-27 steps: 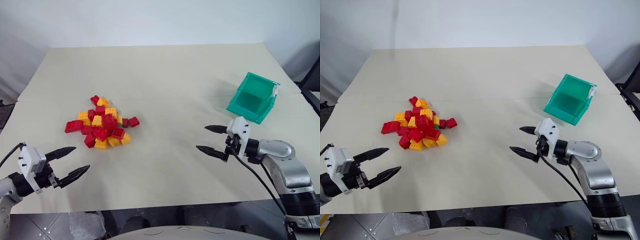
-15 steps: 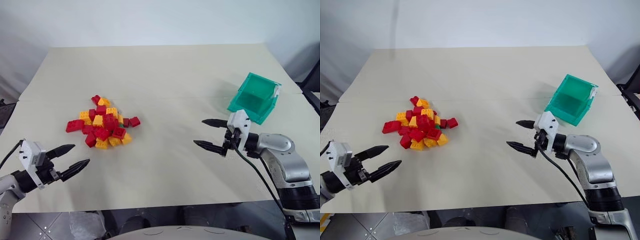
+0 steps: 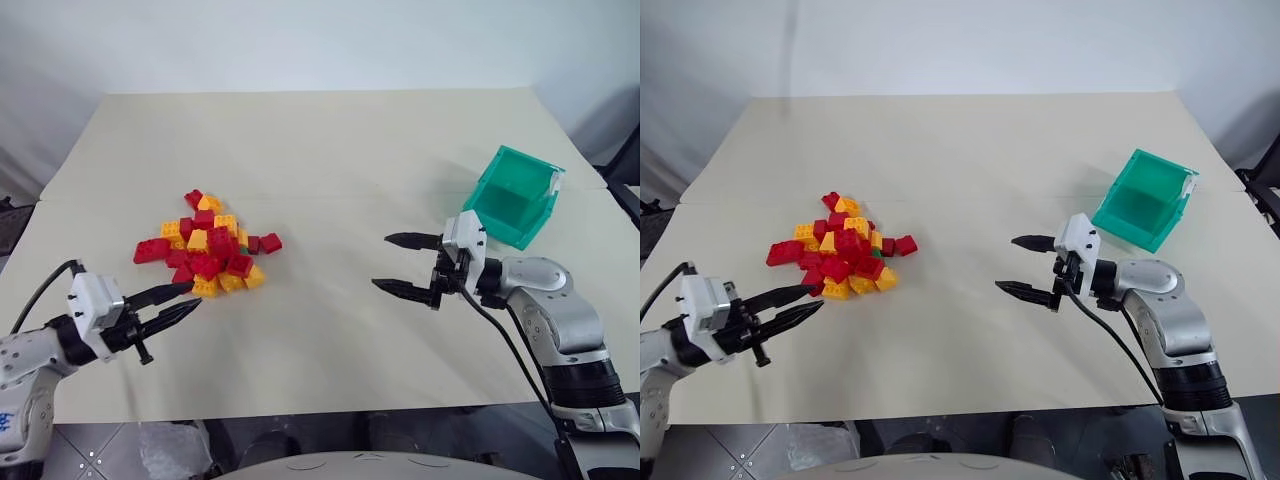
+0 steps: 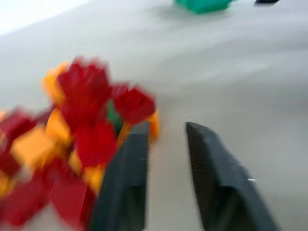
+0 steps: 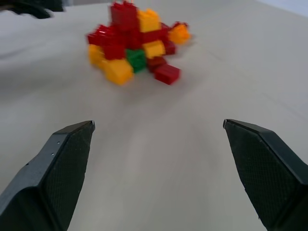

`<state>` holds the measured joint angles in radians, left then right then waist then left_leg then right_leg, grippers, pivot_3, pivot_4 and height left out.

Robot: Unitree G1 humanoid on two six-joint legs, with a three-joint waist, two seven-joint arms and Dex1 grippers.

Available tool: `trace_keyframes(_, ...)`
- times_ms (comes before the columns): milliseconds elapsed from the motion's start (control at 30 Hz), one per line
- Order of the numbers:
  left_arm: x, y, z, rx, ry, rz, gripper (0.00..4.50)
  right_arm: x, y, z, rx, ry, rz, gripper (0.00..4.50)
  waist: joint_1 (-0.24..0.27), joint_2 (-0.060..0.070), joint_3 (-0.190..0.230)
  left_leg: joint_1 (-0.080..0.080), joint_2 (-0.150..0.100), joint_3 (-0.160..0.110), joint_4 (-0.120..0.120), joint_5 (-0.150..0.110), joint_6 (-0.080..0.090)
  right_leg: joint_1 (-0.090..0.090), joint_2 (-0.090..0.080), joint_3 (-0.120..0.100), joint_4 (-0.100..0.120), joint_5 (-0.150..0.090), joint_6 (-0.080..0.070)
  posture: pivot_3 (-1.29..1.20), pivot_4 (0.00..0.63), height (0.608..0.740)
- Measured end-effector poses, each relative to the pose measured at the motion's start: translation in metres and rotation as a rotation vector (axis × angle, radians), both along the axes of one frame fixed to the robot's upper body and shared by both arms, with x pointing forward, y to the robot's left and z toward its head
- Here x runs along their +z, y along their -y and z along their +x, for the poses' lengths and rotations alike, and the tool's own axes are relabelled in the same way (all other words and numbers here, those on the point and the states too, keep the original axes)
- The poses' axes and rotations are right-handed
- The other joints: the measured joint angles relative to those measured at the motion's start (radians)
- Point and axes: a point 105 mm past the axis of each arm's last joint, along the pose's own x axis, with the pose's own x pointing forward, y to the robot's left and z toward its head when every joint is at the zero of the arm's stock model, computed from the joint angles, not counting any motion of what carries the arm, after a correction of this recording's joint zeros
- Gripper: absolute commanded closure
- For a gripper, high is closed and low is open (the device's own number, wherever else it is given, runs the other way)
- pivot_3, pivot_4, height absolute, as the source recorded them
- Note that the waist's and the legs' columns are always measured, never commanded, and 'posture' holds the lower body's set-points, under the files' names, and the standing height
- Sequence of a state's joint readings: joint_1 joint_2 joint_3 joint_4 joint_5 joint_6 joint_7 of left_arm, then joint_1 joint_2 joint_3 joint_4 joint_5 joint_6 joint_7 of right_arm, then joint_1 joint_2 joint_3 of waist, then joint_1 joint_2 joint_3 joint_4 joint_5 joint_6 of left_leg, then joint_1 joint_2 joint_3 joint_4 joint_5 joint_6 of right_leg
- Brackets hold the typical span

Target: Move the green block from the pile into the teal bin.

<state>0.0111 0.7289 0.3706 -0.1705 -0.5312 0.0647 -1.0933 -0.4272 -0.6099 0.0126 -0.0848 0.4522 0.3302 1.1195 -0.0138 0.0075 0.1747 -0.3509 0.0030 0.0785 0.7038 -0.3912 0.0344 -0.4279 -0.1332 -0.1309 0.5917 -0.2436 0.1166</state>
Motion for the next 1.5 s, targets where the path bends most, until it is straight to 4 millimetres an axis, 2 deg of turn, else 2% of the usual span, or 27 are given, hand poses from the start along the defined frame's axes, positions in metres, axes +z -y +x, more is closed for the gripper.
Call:
trace_keyframes(33,0.001,0.005,0.005,-0.037,0.001,-0.003,4.47,0.000,-0.002,0.000,0.004,0.002,0.005,0.00,0.002,0.000,0.000,0.000,0.000,0.000,0.000,0.000,0.000,0.000,0.000,0.000,0.001,0.000,0.000,0.00,0.150,0.740)
trace_keyframes(200,-0.009,0.026,0.032,-0.127,-0.044,0.016,4.47,-0.001,-0.012,0.002,0.006,0.008,0.031,0.00,0.007,0.000,0.000,0.000,-0.004,0.001,0.000,0.000,0.000,0.000,0.001,0.000,0.001,0.000,0.000,0.00,0.150,0.740)
trace_keyframes(367,-0.026,0.031,0.071,-0.082,-0.069,0.051,4.47,-0.009,-0.016,-0.005,-0.019,-0.005,0.054,0.00,0.013,0.000,0.000,-0.001,-0.006,0.007,0.001,0.000,0.000,0.000,0.002,-0.002,0.000,0.000,0.000,0.00,0.150,0.740)
trace_keyframes(433,-0.024,0.030,0.087,-0.041,-0.044,0.051,4.47,-0.010,-0.016,-0.006,-0.036,-0.004,0.058,0.00,0.013,0.000,0.000,-0.001,-0.006,0.007,0.001,0.000,0.000,0.000,0.002,-0.002,0.000,0.000,0.001,0.00,0.150,0.740)
trace_keyframes(567,-0.006,0.020,0.112,0.068,0.033,0.063,4.47,-0.011,-0.015,-0.010,-0.058,0.000,0.061,0.00,0.013,-0.001,0.000,0.000,-0.005,0.008,0.003,0.001,0.000,0.001,0.002,-0.001,0.001,0.000,0.001,0.00,0.150,0.740)
trace_keyframes(633,0.000,0.008,0.125,0.148,0.041,0.028,4.47,-0.012,-0.014,-0.010,-0.077,-0.001,0.066,0.00,0.013,-0.001,0.000,-0.001,-0.005,0.008,0.005,0.001,0.000,0.001,0.002,-0.001,0.003,0.001,0.001,0.00,0.150,0.740)
trace_keyframes(733,-0.002,-0.007,0.134,0.250,0.019,-0.005,4.47,-0.013,-0.013,-0.009,-0.090,-0.002,0.069,0.00,0.012,-0.001,0.000,-0.001,-0.005,0.008,0.005,0.001,0.000,0.001,0.002,-0.001,0.003,0.001,0.001,0.00,0.150,0.740)
trace_keyframes(933,-0.017,-0.015,0.137,0.307,-0.028,0.017,4.47,-0.007,-0.015,-0.005,-0.090,0.015,0.076,0.00,0.012,-0.001,0.000,-0.001,-0.005,0.008,0.005,0.001,0.000,0.001,0.002,-0.001,0.003,0.001,0.001,0.00,0.150,0.740)
trace_keyframes(1067,-0.024,-0.008,0.130,0.250,-0.055,0.024,4.47,-0.005,-0.016,-0.003,-0.088,0.019,0.082,0.00,0.012,-0.001,0.000,-0.002,-0.005,0.007,0.006,0.001,0.001,0.001,0.001,-0.001,0.003,0.001,0.001,0.00,0.150,0.740)
trace_keyframes(1267,-0.028,0.021,0.088,0.036,-0.122,0.019,4.47,-0.005,-0.017,-0.001,-0.083,0.011,0.085,0.00,0.007,-0.001,0.000,-0.001,-0.001,0.006,0.006,0.001,0.001,0.001,0.001,0.000,0.002,0.001,0.001,0.00,0.150,0.740)
trace_keyframes(1500,-0.030,0.011,0.068,0.040,-0.207,0.054,4.47,-0.005,-0.017,0.000,-0.073,0.008,0.082,0.00,0.009,-0.001,0.000,-0.001,0.000,0.001,0.007,0.001,0.001,0.001,0.001,0.002,0.003,0.001,0.001,0.00,0.150,0.740)
